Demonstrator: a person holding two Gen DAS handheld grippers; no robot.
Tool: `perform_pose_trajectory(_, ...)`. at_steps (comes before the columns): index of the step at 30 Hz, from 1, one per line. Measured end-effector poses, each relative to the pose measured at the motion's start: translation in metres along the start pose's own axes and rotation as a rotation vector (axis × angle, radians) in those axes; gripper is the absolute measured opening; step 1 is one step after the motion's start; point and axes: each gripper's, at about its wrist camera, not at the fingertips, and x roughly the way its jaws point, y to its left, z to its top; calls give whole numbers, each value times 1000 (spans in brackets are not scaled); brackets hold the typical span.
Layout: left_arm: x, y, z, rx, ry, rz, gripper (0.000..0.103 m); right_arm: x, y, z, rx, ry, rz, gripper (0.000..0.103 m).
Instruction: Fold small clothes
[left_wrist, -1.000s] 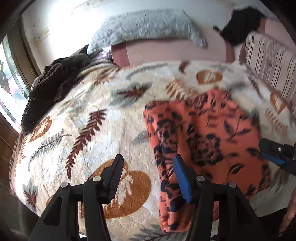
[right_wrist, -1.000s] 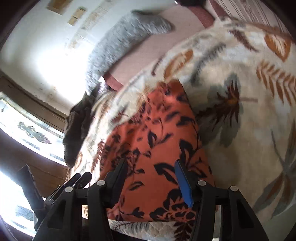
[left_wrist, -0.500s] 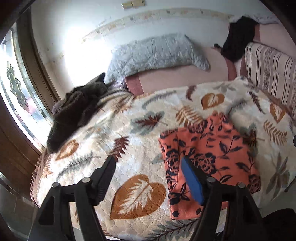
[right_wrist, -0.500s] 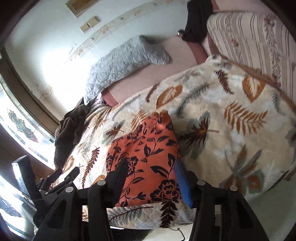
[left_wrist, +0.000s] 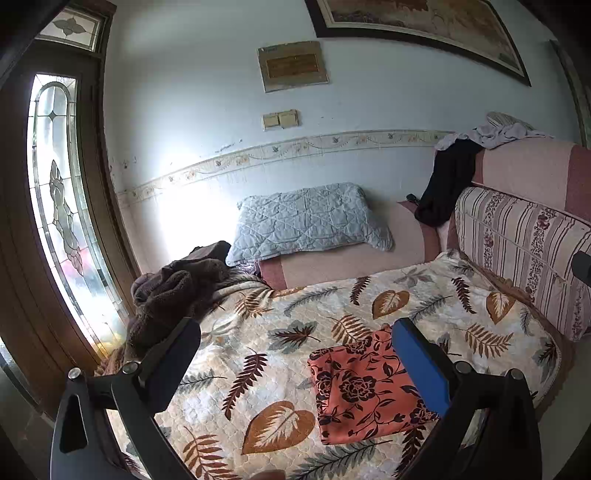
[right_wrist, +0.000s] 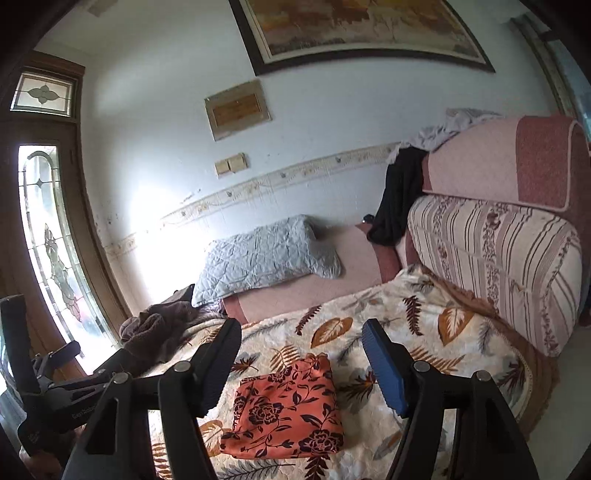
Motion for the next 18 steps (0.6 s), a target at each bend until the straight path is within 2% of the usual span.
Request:
perform_pose_trajectory(4, -24, 5, 9, 2, -28, 29, 103, -24, 17, 6, -48, -44, 0, 76)
perform_pose_trajectory(11, -47, 28, 14, -71, -55, 58, 103, -34, 42, 1, -126, -36, -23, 76)
perform_pose_trajectory(18, -43, 52, 13, -121, -52, 163, 103, -47, 63, 3, -186, -83, -50, 77)
